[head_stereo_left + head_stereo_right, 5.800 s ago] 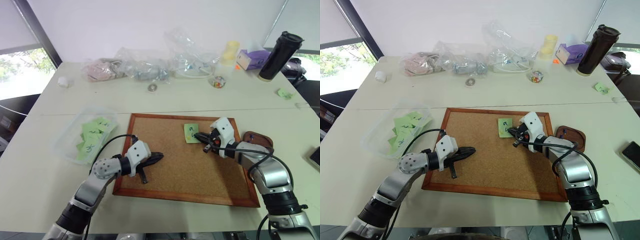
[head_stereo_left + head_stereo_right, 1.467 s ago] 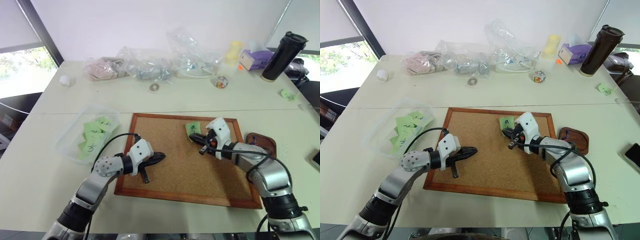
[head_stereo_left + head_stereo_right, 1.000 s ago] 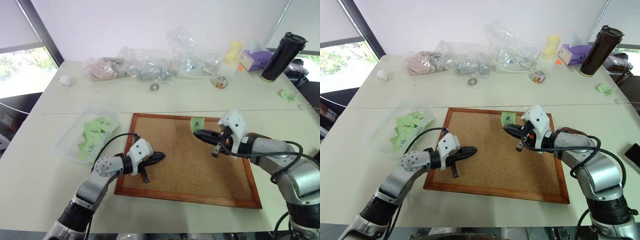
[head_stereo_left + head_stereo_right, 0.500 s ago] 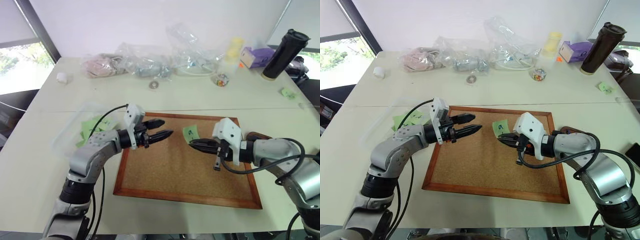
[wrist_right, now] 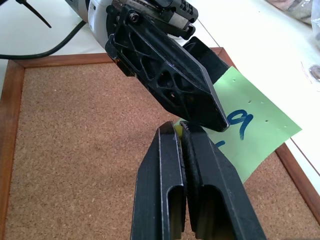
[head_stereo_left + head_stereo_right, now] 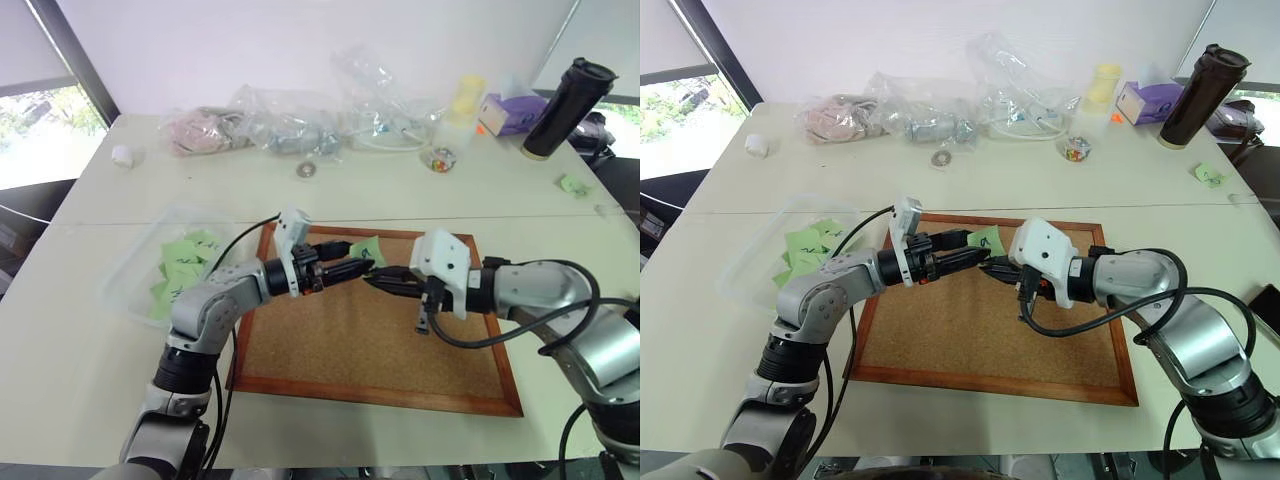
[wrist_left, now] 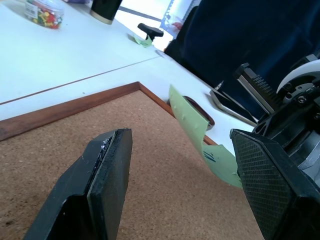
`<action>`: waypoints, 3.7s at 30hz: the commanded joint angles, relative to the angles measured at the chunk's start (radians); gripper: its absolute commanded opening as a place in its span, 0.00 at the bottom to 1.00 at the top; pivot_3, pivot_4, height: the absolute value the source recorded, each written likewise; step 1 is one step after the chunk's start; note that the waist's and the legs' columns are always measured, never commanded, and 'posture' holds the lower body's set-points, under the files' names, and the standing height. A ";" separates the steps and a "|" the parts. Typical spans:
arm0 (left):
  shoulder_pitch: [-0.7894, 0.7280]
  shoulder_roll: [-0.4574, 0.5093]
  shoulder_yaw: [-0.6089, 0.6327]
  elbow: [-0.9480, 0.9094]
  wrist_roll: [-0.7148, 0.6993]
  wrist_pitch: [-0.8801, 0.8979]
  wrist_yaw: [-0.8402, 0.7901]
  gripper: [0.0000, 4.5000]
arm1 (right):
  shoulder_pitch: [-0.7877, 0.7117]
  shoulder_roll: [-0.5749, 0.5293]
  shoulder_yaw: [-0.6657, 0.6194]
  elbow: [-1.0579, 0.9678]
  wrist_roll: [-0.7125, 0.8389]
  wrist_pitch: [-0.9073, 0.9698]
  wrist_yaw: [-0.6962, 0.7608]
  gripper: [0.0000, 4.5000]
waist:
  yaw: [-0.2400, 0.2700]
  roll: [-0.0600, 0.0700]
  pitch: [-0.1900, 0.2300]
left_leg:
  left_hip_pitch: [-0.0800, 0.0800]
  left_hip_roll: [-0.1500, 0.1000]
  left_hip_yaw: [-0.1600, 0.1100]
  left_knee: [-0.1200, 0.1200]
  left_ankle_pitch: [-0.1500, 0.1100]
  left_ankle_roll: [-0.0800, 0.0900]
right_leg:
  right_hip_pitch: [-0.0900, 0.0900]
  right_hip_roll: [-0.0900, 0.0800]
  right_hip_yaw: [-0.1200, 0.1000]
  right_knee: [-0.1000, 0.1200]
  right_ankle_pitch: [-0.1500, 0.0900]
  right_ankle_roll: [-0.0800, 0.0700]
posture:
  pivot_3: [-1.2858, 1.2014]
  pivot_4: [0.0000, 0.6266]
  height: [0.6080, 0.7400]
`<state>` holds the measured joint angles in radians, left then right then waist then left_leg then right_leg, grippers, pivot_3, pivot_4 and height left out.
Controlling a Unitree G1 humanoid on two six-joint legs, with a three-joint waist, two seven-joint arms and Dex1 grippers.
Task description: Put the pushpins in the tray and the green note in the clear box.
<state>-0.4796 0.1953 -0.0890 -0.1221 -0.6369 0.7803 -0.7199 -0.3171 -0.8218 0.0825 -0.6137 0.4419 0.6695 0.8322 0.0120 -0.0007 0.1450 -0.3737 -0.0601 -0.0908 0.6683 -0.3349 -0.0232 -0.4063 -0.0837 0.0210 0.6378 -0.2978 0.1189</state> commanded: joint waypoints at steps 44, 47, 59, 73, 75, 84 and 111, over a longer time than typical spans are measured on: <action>0.174 0.106 -0.145 -0.016 0.217 -0.279 -0.084 0.00 | 0.371 -0.011 -0.614 0.495 -0.003 -0.095 -0.088 0.00 | -0.004 0.001 -0.001 | 0.003 -0.001 0.005 0.002 0.000 0.000 | -0.002 0.000 0.003 0.011 0.000 0.000 | 0.52 0.24 1.00; 0.183 0.102 -0.148 -0.011 0.230 -0.292 -0.087 0.00 | 0.346 -0.002 -0.600 0.539 0.003 -0.102 -0.094 0.00 | -0.001 0.001 -0.001 | 0.003 -0.001 0.005 0.003 0.000 0.000 | -0.002 0.000 0.003 0.011 0.000 0.000 | 0.52 0.24 1.00; 0.206 0.097 -0.153 -0.026 0.254 -0.308 -0.081 0.00 | 0.330 0.014 -0.583 0.661 -0.014 -0.151 -0.094 0.98 | 0.000 0.001 -0.001 | 0.001 -0.001 0.004 0.007 0.000 0.000 | -0.001 0.000 0.003 0.011 0.000 0.000 | 0.52 0.24 1.00; 0.206 0.101 -0.153 -0.033 0.253 -0.298 -0.082 0.00 | 0.354 0.023 -0.588 0.698 -0.027 -0.226 -0.082 0.99 | 0.000 0.001 -0.002 | 0.001 -0.001 0.004 0.009 0.000 0.000 | -0.001 0.000 0.003 0.012 0.000 0.000 | 0.52 0.24 1.00; 0.208 0.103 -0.153 -0.035 0.253 -0.296 -0.082 0.00 | 0.345 0.014 -0.613 0.678 0.001 -0.203 -0.082 0.99 | 0.001 0.001 -0.002 | 0.001 -0.001 0.004 0.009 0.000 0.000 | -0.001 0.000 0.003 0.012 0.000 0.000 | 0.52 0.24 1.00; 0.176 0.155 -0.145 -0.112 0.249 -0.267 -0.094 0.00 | 0.342 -0.063 -0.608 0.293 0.182 0.034 -0.037 0.99 | 0.000 0.002 -0.001 | 0.001 0.000 0.003 0.009 0.000 0.001 | -0.001 0.000 0.003 0.012 0.000 0.000 | 0.52 0.24 1.00; 0.296 0.642 0.477 -0.113 0.176 -0.138 -0.058 0.00 | 0.060 0.019 -0.198 0.149 0.225 0.086 -0.033 0.99 | 0.003 -0.002 0.001 | -0.001 0.000 0.000 0.010 -0.001 0.002 | -0.001 -0.002 0.001 0.012 0.000 0.000 | 0.52 0.24 1.00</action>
<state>-0.1854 0.8202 0.3511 -0.2411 -0.4677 0.6855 -0.7699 -0.2458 -0.8023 -0.1064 -0.4498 0.6702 0.7760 0.7920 0.0149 -0.0024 0.1461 -0.3748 -0.0610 -0.0906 0.6789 -0.3359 -0.0216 -0.4070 -0.0862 0.0214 0.6494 -0.2979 0.1189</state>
